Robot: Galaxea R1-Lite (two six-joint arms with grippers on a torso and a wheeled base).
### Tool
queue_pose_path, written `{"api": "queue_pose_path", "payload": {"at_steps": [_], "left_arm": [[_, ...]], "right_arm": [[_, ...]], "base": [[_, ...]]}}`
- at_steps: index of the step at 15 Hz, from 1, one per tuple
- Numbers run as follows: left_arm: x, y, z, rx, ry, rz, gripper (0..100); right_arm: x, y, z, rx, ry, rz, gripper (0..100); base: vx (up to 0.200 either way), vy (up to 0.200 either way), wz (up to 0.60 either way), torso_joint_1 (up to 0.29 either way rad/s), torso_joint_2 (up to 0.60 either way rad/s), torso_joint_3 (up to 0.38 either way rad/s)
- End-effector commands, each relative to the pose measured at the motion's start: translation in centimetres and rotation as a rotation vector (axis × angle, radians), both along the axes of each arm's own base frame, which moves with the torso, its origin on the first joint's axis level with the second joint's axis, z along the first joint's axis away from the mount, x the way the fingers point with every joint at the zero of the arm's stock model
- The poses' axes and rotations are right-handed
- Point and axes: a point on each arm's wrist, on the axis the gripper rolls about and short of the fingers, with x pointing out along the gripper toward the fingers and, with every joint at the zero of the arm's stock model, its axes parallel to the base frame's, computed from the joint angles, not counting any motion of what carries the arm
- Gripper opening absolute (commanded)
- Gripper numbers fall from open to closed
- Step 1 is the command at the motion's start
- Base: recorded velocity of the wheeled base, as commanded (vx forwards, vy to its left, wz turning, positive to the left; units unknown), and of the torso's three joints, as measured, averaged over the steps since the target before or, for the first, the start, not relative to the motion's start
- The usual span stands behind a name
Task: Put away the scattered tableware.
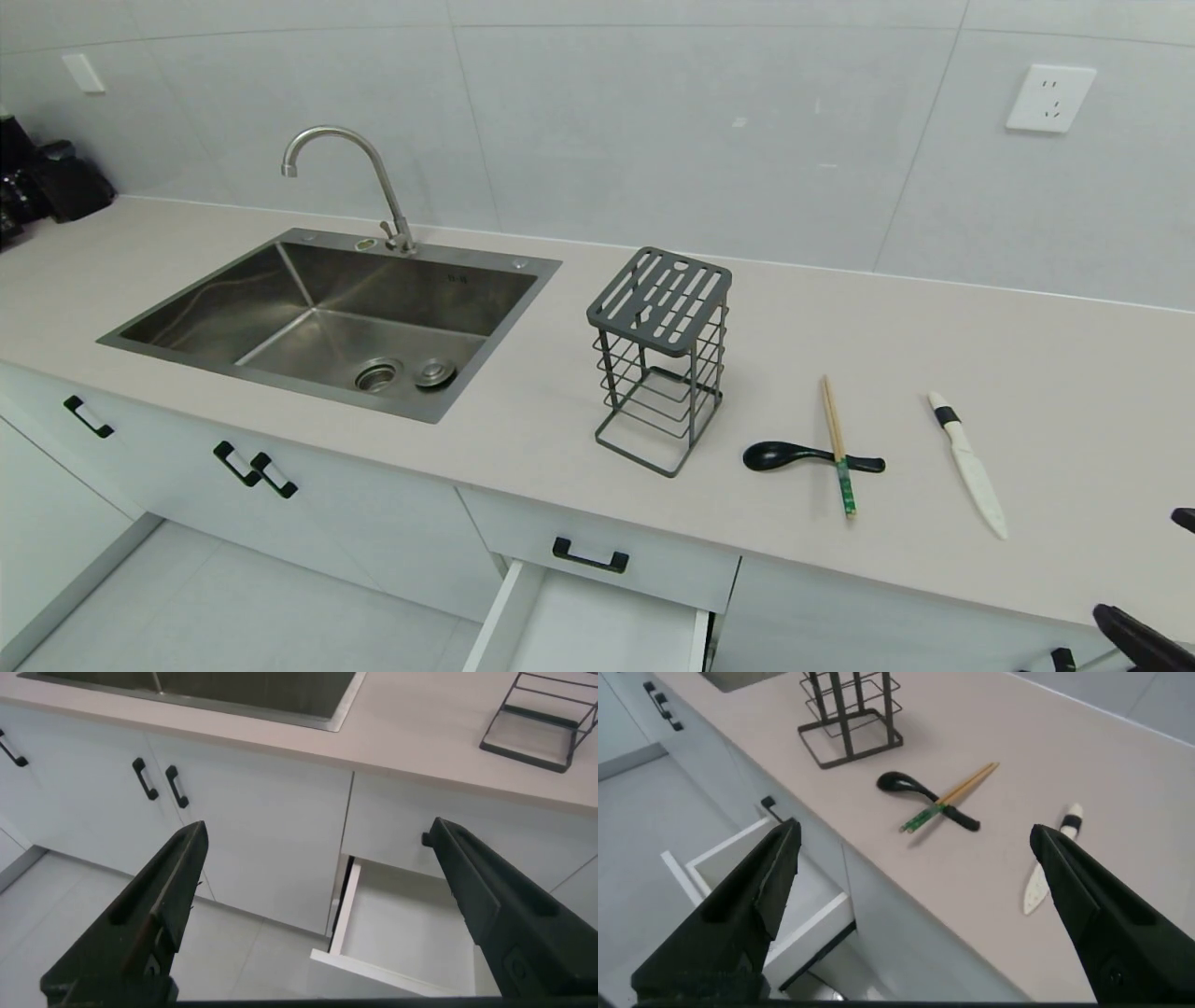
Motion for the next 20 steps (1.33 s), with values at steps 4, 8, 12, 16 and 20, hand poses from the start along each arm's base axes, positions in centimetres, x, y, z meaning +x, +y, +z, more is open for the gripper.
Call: {"api": "queue_pose_path", "payload": {"at_steps": [4, 8, 12, 16, 20], "left_arm": [[0.0, 0.0, 0.0, 0.007, 0.000, -0.001, 100], [0.0, 0.0, 0.0, 0.007, 0.000, -0.001, 100], [0.0, 0.0, 0.0, 0.007, 0.000, -0.001, 100], [0.0, 0.0, 0.0, 0.017, 0.001, -0.002, 100], [0.0, 0.0, 0.0, 0.017, -0.001, -0.002, 100]], "right_arm": [[6.1, 1.1, -3.3, -0.045, 0.200, 0.018, 100], [6.6, 1.2, -3.7, -0.047, 0.231, 0.025, 100], [7.1, 1.8, -3.8, -0.043, 0.250, 0.066, 100], [10.2, 3.6, -4.1, 0.009, 0.345, 0.113, 100], [13.3, 4.4, -4.8, -0.010, 0.379, 0.078, 100]], "base": [[0.000, 0.000, 0.00, 0.000, 0.00, 0.000], [0.000, 0.000, 0.00, 0.000, 0.00, 0.000], [0.000, 0.000, 0.00, 0.000, 0.00, 0.000], [0.000, 0.000, 0.00, 0.000, 0.00, 0.000], [0.000, 0.000, 0.00, 0.000, 0.00, 0.000]]}}
